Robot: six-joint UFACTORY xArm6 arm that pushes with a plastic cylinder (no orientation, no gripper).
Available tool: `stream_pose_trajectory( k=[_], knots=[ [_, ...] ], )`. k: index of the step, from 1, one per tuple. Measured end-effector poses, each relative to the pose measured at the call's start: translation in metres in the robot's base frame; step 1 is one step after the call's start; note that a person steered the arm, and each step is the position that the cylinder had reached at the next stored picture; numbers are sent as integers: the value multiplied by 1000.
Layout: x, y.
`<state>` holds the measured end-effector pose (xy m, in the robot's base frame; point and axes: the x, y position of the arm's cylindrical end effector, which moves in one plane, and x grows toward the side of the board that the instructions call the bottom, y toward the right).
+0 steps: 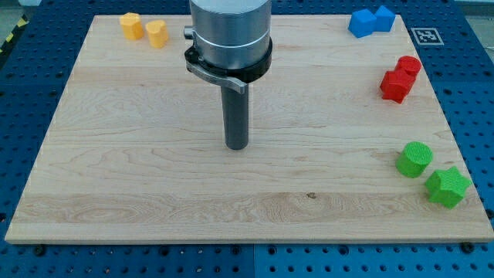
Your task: Point your arm at the bottom right of the board
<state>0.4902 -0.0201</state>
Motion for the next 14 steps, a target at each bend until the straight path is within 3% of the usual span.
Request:
stream_pose_trajectory(
  k=[1, 3, 5, 8, 9, 10, 11, 12, 14],
  knots=[
    [0, 0],
    [-74, -44],
    [-84, -39],
    [90, 157],
    [117, 229],
    [119, 233],
    [128, 301],
    [126, 321],
    [106, 313]
  ],
)
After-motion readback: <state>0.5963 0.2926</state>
